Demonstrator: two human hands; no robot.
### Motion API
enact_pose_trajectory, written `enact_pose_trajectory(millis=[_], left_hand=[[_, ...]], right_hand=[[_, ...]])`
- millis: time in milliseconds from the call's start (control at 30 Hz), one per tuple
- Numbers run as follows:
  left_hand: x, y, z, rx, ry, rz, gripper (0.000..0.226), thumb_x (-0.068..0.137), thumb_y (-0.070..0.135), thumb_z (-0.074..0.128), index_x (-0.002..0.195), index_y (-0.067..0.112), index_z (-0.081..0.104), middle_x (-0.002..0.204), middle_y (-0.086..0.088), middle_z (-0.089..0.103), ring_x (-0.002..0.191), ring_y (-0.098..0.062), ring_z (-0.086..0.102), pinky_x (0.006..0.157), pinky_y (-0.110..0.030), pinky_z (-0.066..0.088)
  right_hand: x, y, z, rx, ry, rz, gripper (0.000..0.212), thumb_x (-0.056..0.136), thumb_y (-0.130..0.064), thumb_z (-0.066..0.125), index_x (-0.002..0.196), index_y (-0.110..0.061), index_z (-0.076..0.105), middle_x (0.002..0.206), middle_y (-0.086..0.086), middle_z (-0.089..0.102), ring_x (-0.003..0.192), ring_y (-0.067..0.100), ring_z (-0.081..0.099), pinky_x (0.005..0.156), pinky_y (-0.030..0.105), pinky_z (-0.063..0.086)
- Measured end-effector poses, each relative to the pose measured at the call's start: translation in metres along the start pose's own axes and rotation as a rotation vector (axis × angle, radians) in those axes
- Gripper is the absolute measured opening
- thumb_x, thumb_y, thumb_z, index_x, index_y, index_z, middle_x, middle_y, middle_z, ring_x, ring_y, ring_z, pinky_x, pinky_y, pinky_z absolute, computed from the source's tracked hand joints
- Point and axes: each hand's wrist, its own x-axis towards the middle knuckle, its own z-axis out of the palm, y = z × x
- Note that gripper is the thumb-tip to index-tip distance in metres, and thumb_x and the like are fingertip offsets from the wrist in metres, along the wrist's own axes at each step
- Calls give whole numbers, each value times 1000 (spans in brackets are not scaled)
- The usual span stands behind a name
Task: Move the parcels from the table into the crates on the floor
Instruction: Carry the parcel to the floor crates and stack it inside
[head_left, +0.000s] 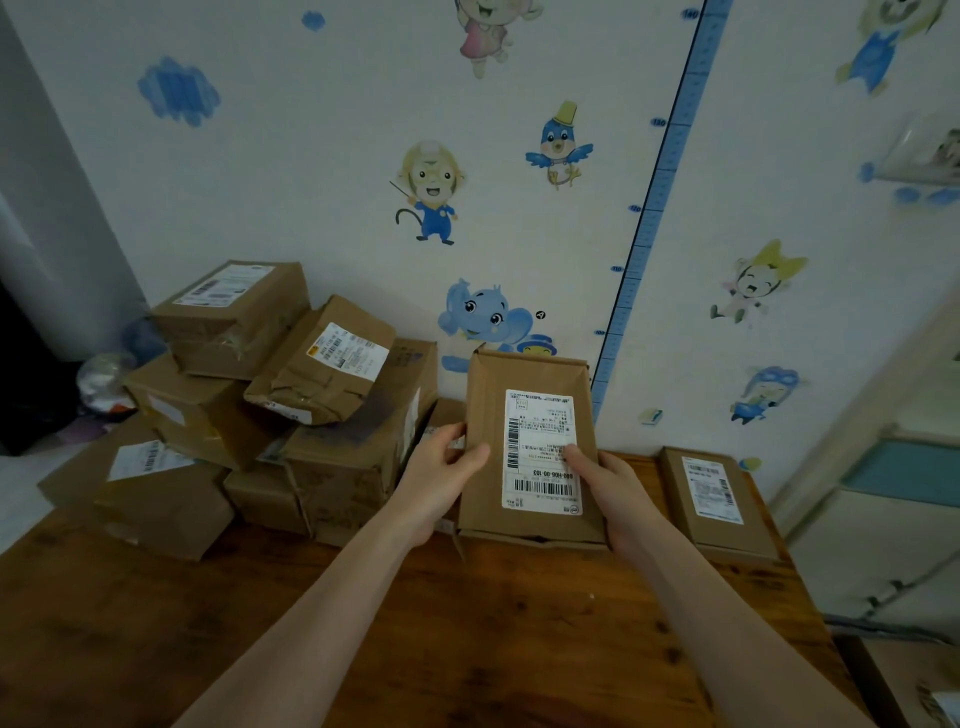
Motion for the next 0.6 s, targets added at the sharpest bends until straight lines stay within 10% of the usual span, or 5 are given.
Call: enact_pose_trajectory(millis=[333,600], left_hand=[[4,0,-7,-55,21,-43,48,92,13,59,136,18,43,106,3,64,93,-9,64,66,-21,51],[1,0,-8,-44,46,-53,52,91,22,61,139,19,42,111,-1,62,96,-9,60,68,-21,46]], right_hand=[[3,-1,1,81,-19,51,34,88,-23,64,119,-9,58,100,10,72,94,27,69,82,45,55],[2,-6,6,32,4,-42,15,87,-21,65,100,-21,58,101,7,71,99,27,65,97,51,46]])
